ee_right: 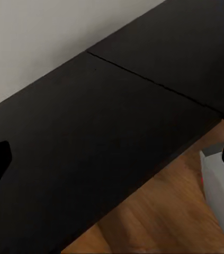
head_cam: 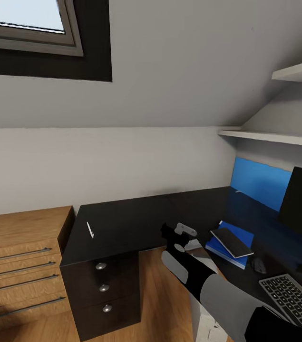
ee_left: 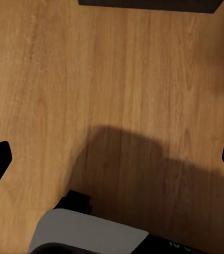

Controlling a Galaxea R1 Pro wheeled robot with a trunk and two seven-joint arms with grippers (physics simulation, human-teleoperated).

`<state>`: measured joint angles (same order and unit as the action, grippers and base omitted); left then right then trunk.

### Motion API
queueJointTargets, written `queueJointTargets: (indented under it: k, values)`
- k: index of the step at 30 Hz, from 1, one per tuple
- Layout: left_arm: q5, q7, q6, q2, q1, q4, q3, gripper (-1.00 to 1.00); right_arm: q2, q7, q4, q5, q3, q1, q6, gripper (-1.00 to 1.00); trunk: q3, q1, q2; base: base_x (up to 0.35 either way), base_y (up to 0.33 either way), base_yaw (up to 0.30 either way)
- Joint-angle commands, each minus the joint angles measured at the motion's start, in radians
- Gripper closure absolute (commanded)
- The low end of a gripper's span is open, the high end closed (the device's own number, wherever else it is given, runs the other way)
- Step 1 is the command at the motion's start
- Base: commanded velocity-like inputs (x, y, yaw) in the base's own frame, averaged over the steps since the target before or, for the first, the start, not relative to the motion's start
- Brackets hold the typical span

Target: In the bedroom, organize the workspace by keeping the computer under the desk, ensuring the monitor is on the desk, placing the keyboard on the desk next to the monitor, placing the mouse on the desk next to the keyboard, moving the folder from the swivel chair onto the desk next to the mouse, stacking the notebook on top of the folder with the pen on top of the notebook, and positioning the swivel chair next to the desk.

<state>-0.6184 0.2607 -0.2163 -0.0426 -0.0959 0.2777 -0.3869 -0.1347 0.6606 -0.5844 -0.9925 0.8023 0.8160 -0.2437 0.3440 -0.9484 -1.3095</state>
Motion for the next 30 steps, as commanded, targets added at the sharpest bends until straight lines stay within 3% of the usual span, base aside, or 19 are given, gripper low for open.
queueJointTargets:
  k: [1, 7, 12, 16, 23, 30]
  values:
    - [-0.007, 0.006, -0.003, 0.001, -0.001, 0.000, -0.009, -1.00, 0.001, 0.005, -0.010, -0.019, 0.008, 0.002, 0.024, -1.00, -0.002, 0.004, 0.007, 0.000, 0.000, 0.000]
    - [-0.005, 0.005, -0.001, 0.001, -0.001, -0.001, -0.009, -1.00, 0.004, 0.004, -0.063, -0.041, 0.005, 0.002, 0.270, -1.00, -0.021, 0.027, 0.049, 0.000, 0.000, 0.000]
    - [-0.005, 0.005, 0.008, 0.000, -0.001, -0.001, -0.010, -1.00, 0.016, 0.003, -0.082, -0.058, -0.005, 0.002, 0.387, -1.00, -0.036, 0.046, 0.084, 0.000, 0.000, 0.000]
    - [-0.004, 0.005, 0.019, 0.001, -0.001, -0.002, -0.009, -1.00, 0.036, 0.003, -0.090, -0.087, -0.010, 0.002, 0.414, -1.00, -0.049, 0.061, 0.112, 0.000, 0.000, 0.000]
    - [-0.002, 0.005, 0.024, 0.000, -0.001, -0.002, -0.010, -1.00, 0.050, 0.001, -0.098, -0.096, -0.011, 0.002, 0.424, -1.00, -0.071, 0.088, 0.161, 0.000, 0.000, 0.000]
    - [-0.001, 0.005, 0.024, 0.001, -0.001, -0.002, -0.010, -1.00, 0.052, 0.001, -0.101, -0.071, 0.042, 0.002, 0.426, -1.00, -0.093, 0.115, 0.210, 0.000, 0.000, 0.000]
